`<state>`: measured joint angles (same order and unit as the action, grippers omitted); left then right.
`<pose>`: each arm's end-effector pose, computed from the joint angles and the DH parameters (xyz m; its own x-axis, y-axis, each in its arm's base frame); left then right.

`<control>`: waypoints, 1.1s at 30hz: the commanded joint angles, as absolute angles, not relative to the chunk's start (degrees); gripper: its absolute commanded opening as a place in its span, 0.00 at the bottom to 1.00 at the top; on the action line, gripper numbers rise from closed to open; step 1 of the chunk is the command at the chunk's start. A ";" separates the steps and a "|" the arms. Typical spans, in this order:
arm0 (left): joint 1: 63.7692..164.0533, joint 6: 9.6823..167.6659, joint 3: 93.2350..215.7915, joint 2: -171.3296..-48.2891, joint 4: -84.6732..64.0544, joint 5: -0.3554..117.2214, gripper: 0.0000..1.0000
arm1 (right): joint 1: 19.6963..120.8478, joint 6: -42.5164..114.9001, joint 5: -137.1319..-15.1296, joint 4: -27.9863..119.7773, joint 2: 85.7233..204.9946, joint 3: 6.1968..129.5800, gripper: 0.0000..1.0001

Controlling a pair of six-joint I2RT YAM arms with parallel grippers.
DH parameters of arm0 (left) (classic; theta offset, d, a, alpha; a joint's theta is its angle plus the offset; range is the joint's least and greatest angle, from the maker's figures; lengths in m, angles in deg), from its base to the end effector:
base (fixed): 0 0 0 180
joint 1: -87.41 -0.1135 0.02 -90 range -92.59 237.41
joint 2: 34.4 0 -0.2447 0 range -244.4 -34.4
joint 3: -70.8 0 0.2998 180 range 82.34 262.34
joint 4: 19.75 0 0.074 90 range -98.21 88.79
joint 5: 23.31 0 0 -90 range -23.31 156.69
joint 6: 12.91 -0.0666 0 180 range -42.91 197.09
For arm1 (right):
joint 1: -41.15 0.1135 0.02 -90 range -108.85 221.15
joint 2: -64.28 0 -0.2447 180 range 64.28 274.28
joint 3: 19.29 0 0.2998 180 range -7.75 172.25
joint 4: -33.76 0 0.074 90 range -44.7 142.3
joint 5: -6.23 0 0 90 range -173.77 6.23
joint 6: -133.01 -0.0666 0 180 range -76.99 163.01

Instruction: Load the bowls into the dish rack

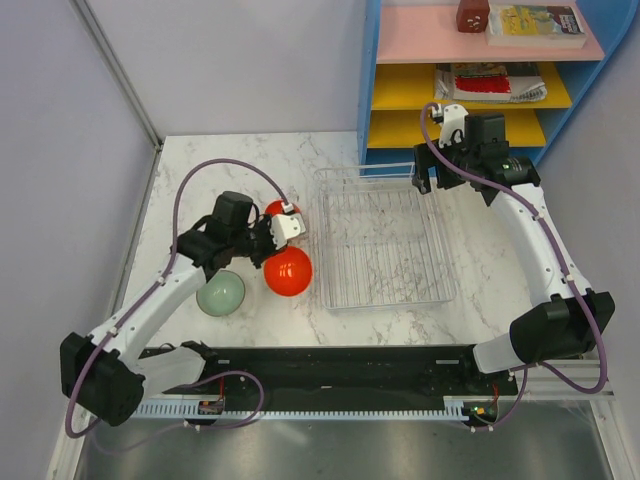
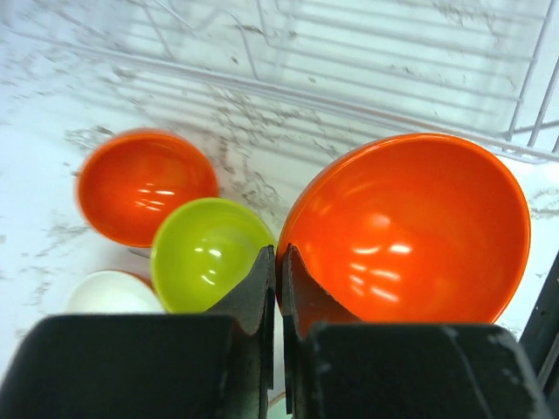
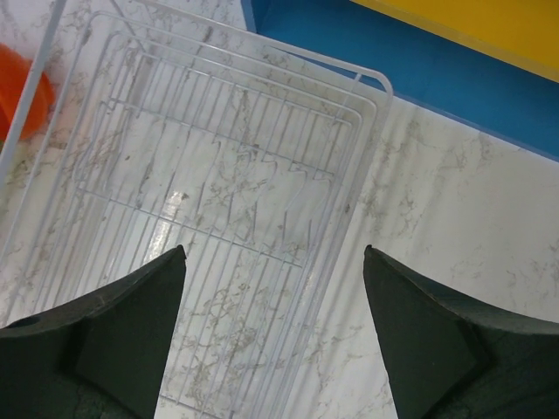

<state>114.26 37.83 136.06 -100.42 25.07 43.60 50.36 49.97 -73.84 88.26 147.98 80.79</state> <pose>0.2692 -0.1656 0.2365 -0.0755 0.6907 -0.7192 0.9146 0.3353 0.2261 0.3837 0.0739 0.3551 -0.5695 -0.2133 -0.7938 -0.3633 0.9316 0.0103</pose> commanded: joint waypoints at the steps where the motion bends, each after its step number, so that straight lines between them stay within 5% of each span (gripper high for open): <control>1: 114.31 40.09 141.75 -95.67 23.62 43.31 0.02 | 50.37 49.16 -63.14 89.15 147.77 83.22 0.91; 4: 114.31 42.55 142.99 -94.08 20.29 44.28 0.02 | 50.37 48.98 -54.35 89.86 147.95 83.75 0.98; 12: 114.31 43.08 147.38 -98.56 15.53 40.51 0.02 | 50.37 39.62 -30.18 84.16 147.95 79.45 0.98; 17: 114.22 44.48 152.29 -104.52 12.28 33.31 0.02 | 50.64 22.57 -18.32 63.44 146.90 70.16 0.98; 21: 114.39 48.78 157.92 -109.89 11.31 31.19 0.02 | 51.52 9.71 -14.25 43.86 147.59 63.02 0.98; 33: 118.26 51.69 161.71 -114.03 10.78 34.00 0.02 | 55.03 -3.75 -13.98 27.72 153.05 56.68 0.98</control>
